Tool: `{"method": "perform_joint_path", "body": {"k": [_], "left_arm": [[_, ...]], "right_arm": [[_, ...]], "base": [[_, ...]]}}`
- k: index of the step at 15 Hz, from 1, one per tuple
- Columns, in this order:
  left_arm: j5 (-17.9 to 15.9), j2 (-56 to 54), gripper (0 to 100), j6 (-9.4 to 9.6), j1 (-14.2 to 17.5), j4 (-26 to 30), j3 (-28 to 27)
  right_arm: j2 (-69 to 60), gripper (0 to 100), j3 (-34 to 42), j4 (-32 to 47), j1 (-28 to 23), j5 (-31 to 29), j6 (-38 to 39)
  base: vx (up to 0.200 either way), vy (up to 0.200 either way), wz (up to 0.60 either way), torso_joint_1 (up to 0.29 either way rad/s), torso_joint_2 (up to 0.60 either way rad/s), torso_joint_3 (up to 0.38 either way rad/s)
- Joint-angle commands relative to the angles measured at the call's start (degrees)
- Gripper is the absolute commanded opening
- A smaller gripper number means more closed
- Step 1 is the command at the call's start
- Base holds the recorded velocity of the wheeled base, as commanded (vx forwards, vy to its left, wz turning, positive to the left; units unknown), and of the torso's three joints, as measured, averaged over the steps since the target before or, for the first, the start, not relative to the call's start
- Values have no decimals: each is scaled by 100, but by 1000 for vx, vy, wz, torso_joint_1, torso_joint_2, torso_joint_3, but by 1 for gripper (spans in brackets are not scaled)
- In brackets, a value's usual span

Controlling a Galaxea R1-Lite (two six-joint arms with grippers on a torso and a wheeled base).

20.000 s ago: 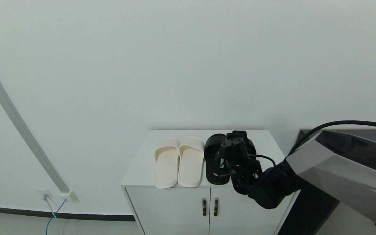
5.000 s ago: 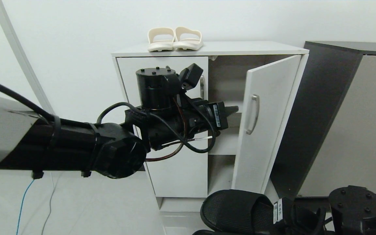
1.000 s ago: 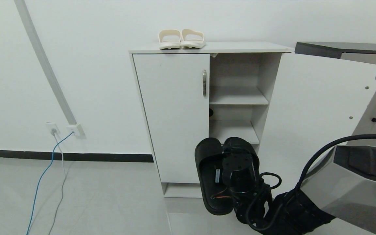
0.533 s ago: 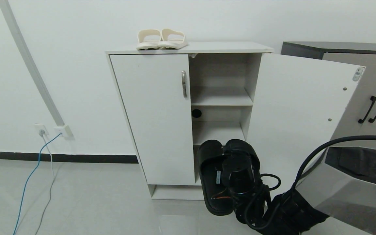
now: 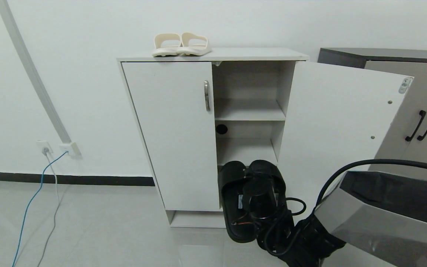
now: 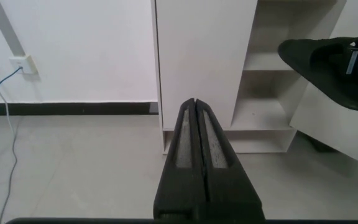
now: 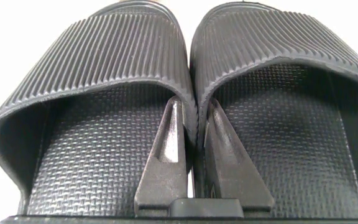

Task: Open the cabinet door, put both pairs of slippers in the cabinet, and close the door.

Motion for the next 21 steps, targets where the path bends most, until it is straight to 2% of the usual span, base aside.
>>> {"method": "perform_joint_path", "body": {"k": [1, 12, 21], "left_arm": [[-9, 11, 0, -1, 4, 2, -4], [-18, 11, 0, 8, 4, 11, -4], [-18, 11, 0, 26, 4, 2, -4]], "right_arm": [[59, 0, -9, 2, -22, -11, 17], [384, 0, -53, -103, -22, -2, 17], [524, 0, -132, -129, -22, -2, 26]], "base": [[0, 0, 0, 0, 0, 0], [0, 0, 0, 0, 1, -8], [0, 0, 0, 3, 2, -181]]}}
